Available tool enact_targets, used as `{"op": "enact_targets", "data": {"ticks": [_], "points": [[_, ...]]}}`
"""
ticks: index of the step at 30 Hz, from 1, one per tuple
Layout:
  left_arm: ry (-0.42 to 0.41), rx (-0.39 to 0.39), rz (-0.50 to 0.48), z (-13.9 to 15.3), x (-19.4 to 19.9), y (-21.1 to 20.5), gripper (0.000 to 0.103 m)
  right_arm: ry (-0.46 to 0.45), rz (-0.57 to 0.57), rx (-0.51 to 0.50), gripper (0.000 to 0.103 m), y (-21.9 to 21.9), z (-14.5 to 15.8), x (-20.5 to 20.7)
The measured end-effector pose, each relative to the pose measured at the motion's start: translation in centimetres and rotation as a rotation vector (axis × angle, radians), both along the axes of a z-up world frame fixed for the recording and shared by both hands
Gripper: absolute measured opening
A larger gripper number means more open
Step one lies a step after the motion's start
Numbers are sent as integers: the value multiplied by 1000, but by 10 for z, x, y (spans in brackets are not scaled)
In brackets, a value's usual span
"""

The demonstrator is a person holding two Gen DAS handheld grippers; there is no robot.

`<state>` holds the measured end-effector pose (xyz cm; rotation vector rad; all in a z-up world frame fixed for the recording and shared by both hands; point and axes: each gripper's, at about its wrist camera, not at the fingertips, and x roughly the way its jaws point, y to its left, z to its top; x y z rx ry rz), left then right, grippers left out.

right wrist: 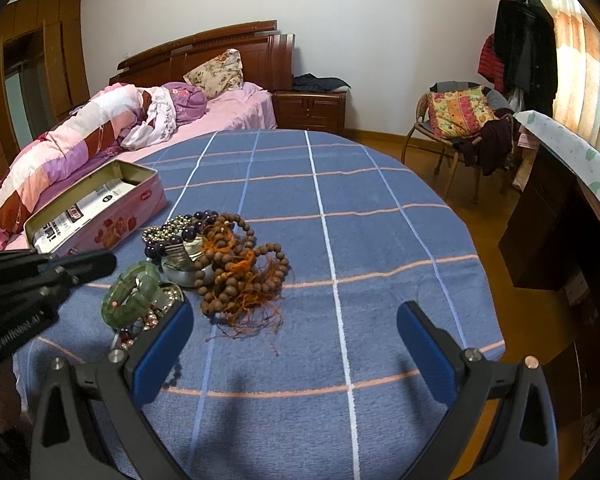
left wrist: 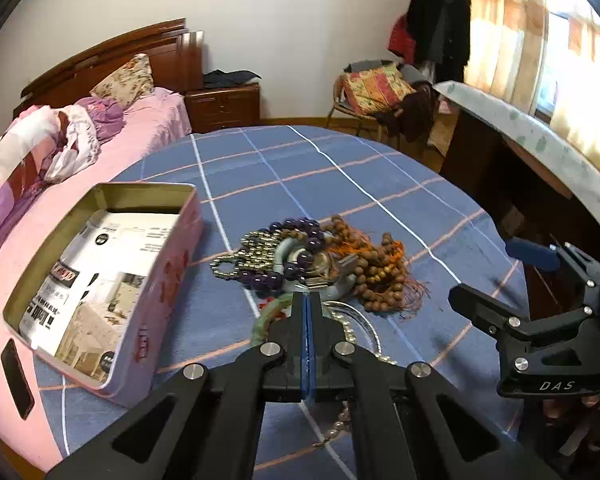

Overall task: Organize jewelry
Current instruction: 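Grasp the green jade bangle from the jewelry pile with the left gripper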

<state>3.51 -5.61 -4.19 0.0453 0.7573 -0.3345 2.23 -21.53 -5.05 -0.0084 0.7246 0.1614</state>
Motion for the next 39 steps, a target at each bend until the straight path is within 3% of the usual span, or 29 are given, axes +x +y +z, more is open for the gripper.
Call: {"op": "enact_targets", "data": {"ticks": [3,5,6,7,8,12,15,21,23,24,34,39], "points": [[5,-5,9,1,0,1,1,0,4,-1,103,1,-1,-1],[33,1,-6,-2,1,-4,16,1,5,-1,103,2,-2,0],[33,6,-10,-5,0,-7,42,2,7,-2,103,2,-2,0],[26,12,-8,-6,-1,-7,60,1,7,-3,103,2,-2,-1],[13,23,-2,-8,-2,-9,64,-2,7,-5,103,2,-1,-1],[14,52,-29,-16,-2,-18,61,-3,-2,-3,103,-1,-2,0],[42,73,-53,-23,1,-24,27,4,-5,-6,103,-1,-4,1],[44,96,-100,-28,-3,-36,23,6,-4,-12,103,0,-6,1],[41,106,-104,-29,-2,-36,7,7,-4,-11,103,0,-6,1],[47,93,-108,-28,-1,-34,5,6,-3,-12,103,0,-6,1],[-98,-16,-22,36,-19,15,5,4,-11,-10,103,-1,-9,6],[-126,-39,23,47,-21,33,5,0,26,-14,103,5,-7,8]]}}
